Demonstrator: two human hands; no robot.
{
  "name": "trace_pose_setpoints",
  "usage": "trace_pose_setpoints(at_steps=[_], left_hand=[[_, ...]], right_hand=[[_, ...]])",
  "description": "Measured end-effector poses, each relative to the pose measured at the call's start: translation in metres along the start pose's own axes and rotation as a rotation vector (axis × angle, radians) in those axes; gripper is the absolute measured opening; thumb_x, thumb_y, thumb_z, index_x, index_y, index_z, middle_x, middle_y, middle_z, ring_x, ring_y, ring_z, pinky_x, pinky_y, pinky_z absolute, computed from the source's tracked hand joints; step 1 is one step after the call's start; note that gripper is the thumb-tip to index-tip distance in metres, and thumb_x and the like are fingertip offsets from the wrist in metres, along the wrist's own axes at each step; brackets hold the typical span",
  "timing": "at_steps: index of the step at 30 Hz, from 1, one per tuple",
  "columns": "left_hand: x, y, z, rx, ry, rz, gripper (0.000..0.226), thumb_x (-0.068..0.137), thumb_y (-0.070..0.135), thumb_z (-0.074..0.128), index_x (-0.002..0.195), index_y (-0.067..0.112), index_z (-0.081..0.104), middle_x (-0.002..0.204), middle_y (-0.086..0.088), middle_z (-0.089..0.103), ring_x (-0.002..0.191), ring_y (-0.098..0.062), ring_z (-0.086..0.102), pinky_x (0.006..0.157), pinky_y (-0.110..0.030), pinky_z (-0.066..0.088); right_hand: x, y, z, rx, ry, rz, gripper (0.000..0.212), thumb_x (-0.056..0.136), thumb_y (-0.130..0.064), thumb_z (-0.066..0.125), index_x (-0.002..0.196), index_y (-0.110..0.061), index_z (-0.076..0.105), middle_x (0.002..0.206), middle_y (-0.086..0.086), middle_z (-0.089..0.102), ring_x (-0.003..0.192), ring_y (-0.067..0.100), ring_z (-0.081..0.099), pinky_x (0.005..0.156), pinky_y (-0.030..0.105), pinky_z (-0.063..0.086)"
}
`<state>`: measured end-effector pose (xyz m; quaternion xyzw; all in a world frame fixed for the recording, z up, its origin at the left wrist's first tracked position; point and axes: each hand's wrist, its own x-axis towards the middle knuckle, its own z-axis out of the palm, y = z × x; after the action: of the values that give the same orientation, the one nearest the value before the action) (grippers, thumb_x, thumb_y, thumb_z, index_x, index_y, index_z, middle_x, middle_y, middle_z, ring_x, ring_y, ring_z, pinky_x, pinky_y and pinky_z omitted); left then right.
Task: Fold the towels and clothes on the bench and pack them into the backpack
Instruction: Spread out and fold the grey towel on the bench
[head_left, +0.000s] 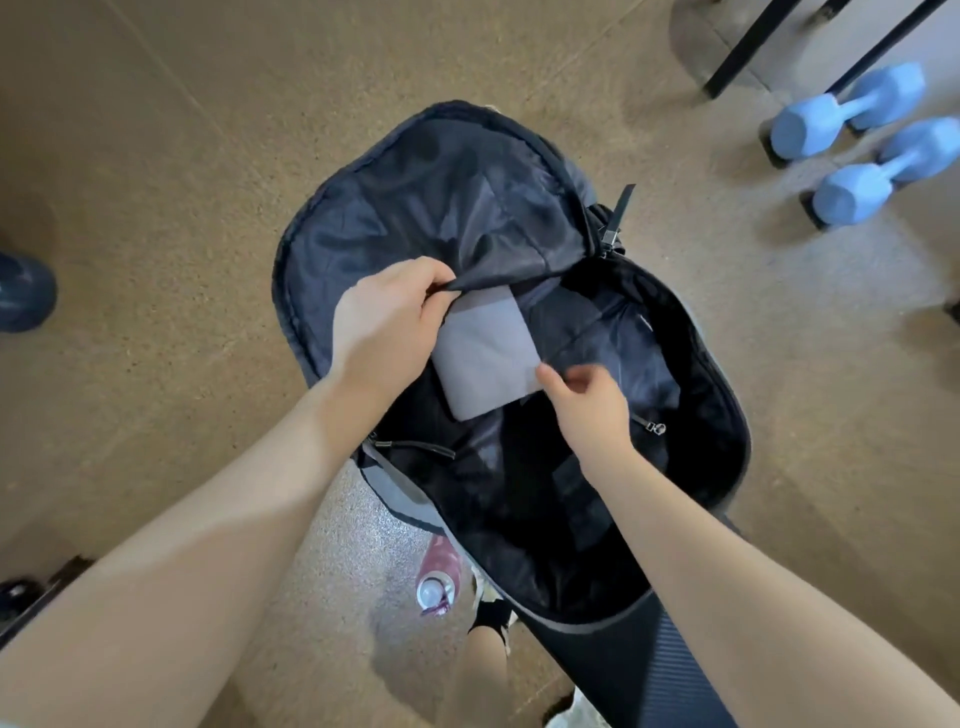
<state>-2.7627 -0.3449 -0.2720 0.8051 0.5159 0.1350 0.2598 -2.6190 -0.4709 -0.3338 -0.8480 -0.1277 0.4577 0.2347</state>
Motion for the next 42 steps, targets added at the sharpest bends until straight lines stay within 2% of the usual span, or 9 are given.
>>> trace_pose_setpoints(at_steps=[6, 9, 12, 16, 21, 25, 29, 37, 42], left_hand=[[-0.005, -0.005, 0.004, -0.001, 0.043, 0.043, 0.016, 0.085, 0.015, 0.06, 0.097, 0.009, 0.067, 0.094, -0.005, 0.07, 0.086, -0.026, 0.064, 0.073, -0.033, 0.048], [-0.007, -0.012, 0.002, -0.001, 0.054, 0.093, 0.015, 0.083, 0.014, 0.061, 0.095, 0.008, 0.068, 0.089, -0.004, 0.07, 0.081, -0.023, 0.064, 0.069, -0.035, 0.052], [-0.006, -0.016, 0.002, -0.014, 0.053, 0.114, 0.015, 0.083, 0.013, 0.061, 0.095, 0.007, 0.068, 0.088, -0.005, 0.07, 0.079, -0.024, 0.065, 0.068, -0.037, 0.053], [-0.008, -0.01, 0.004, -0.002, 0.027, 0.066, 0.014, 0.085, 0.013, 0.061, 0.097, 0.009, 0.067, 0.092, -0.004, 0.069, 0.08, -0.025, 0.064, 0.07, -0.037, 0.051], [-0.019, -0.004, 0.022, 0.057, -0.163, 0.032, 0.019, 0.089, 0.015, 0.056, 0.106, 0.012, 0.063, 0.108, 0.0, 0.064, 0.098, -0.022, 0.058, 0.079, -0.035, 0.046], [-0.035, 0.006, 0.048, 0.39, -0.622, 0.029, 0.026, 0.091, 0.018, 0.05, 0.116, 0.008, 0.05, 0.122, -0.002, 0.049, 0.118, -0.022, 0.043, 0.089, -0.037, 0.043], [-0.043, 0.042, 0.043, 0.636, -0.715, 0.15, 0.036, 0.091, 0.033, 0.046, 0.118, 0.008, 0.046, 0.127, -0.006, 0.046, 0.122, -0.028, 0.038, 0.103, -0.035, 0.033], [-0.117, 0.205, 0.022, 0.233, -0.906, 0.317, 0.045, 0.094, 0.019, 0.041, 0.139, 0.015, 0.034, 0.113, -0.011, 0.064, 0.1, -0.031, 0.057, 0.081, -0.037, 0.045], [-0.216, 0.31, 0.047, 0.272, -1.1, 0.524, 0.037, 0.094, 0.024, 0.045, 0.129, 0.013, 0.047, 0.124, -0.007, 0.059, 0.11, -0.024, 0.055, 0.092, -0.031, 0.044]], right_hand=[[-0.007, -0.002, 0.025, 0.486, -0.205, 0.207, 0.022, 0.091, -0.014, 0.056, 0.071, -0.005, 0.051, 0.075, 0.011, 0.064, 0.071, 0.017, 0.065, 0.071, 0.026, 0.057], [-0.001, -0.023, 0.037, 0.594, -0.258, 0.155, 0.008, 0.091, -0.003, 0.048, 0.086, -0.004, 0.054, 0.087, 0.008, 0.062, 0.08, 0.016, 0.063, 0.072, 0.022, 0.056], [0.006, -0.033, 0.037, 0.624, -0.415, 0.033, 0.021, 0.093, 0.0, 0.045, 0.111, -0.007, 0.053, 0.104, 0.004, 0.064, 0.098, 0.017, 0.061, 0.085, 0.027, 0.053], [0.01, -0.033, 0.023, 0.524, -0.535, -0.045, 0.031, 0.094, -0.001, 0.044, 0.124, -0.009, 0.051, 0.106, 0.003, 0.064, 0.096, 0.014, 0.062, 0.091, 0.029, 0.051], [-0.005, 0.0, 0.0, 0.124, -0.221, 0.064, 0.036, 0.091, -0.018, 0.05, 0.126, -0.008, 0.05, 0.103, 0.008, 0.066, 0.09, 0.021, 0.063, 0.089, 0.038, 0.051], [-0.038, 0.02, -0.043, 0.195, -0.259, 0.13, 0.017, 0.093, -0.013, 0.047, 0.107, -0.011, 0.056, 0.086, 0.001, 0.064, 0.067, 0.009, 0.056, 0.072, 0.021, 0.047], [-0.078, 0.024, -0.095, 0.225, -0.206, 0.053, 0.016, 0.093, -0.006, 0.047, 0.105, -0.006, 0.058, 0.088, 0.005, 0.06, 0.065, 0.006, 0.053, 0.05, 0.004, 0.041], [-0.192, 0.088, -0.215, 0.186, -0.035, 0.014, 0.011, 0.092, -0.016, 0.048, 0.097, -0.013, 0.058, 0.08, -0.002, 0.06, 0.072, 0.014, 0.055, 0.071, 0.026, 0.045], [-0.29, 0.199, -0.281, 0.244, 0.13, 0.115, 0.017, 0.095, -0.022, 0.046, 0.104, -0.014, 0.058, 0.097, 0.003, 0.065, 0.083, 0.017, 0.059, 0.071, 0.029, 0.047]])
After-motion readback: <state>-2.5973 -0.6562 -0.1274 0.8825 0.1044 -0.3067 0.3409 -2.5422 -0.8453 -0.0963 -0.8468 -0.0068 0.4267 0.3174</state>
